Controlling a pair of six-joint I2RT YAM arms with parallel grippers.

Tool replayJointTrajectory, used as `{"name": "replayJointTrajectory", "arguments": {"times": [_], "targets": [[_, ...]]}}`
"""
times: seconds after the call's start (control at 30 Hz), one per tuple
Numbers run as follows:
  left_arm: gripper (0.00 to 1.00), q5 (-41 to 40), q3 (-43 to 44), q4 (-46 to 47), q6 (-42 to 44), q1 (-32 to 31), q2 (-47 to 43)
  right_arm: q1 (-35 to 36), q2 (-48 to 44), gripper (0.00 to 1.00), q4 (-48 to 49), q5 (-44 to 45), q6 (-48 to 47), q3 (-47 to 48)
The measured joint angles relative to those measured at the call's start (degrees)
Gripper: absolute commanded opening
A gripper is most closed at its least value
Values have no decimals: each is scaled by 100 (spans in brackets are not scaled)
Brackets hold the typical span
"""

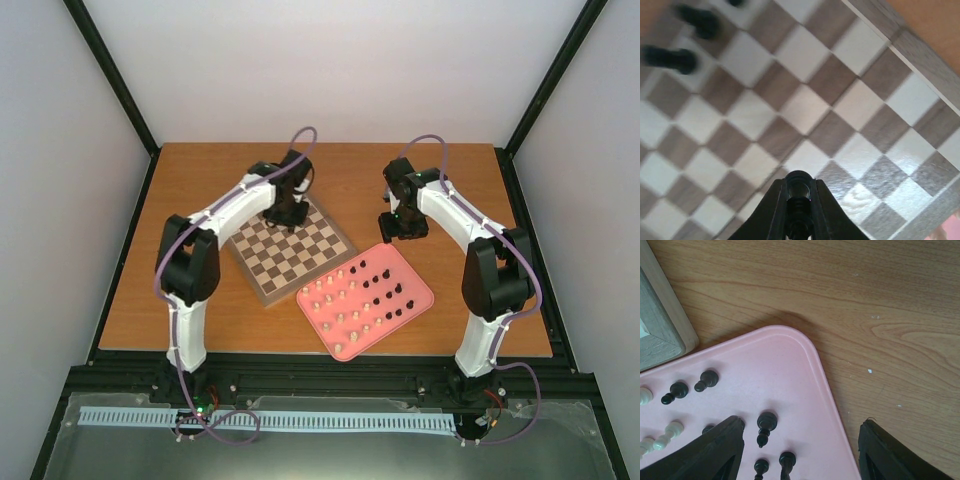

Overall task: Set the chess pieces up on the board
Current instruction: Pick up the chess piece from the chessboard, then place the chess piece on the chessboard.

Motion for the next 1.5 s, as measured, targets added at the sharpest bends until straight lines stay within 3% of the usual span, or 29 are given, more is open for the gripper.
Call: {"name": "replayJointTrajectory", "arguments": {"times": [0.2, 0.4, 0.73, 1.5], "targets": [[7, -273, -144, 13, 28, 833, -651, 0, 31, 63, 22, -37, 0, 0], [7, -398, -219, 170, 44, 1408, -557, -2, 46, 63, 26, -68, -2, 0], [7, -260, 22, 315, 46, 1429, 164, -2, 101, 63, 22, -66, -2, 0], [7, -197, 339, 634, 37, 1429, 592, -2, 181, 63, 20, -66, -37, 2]]}}
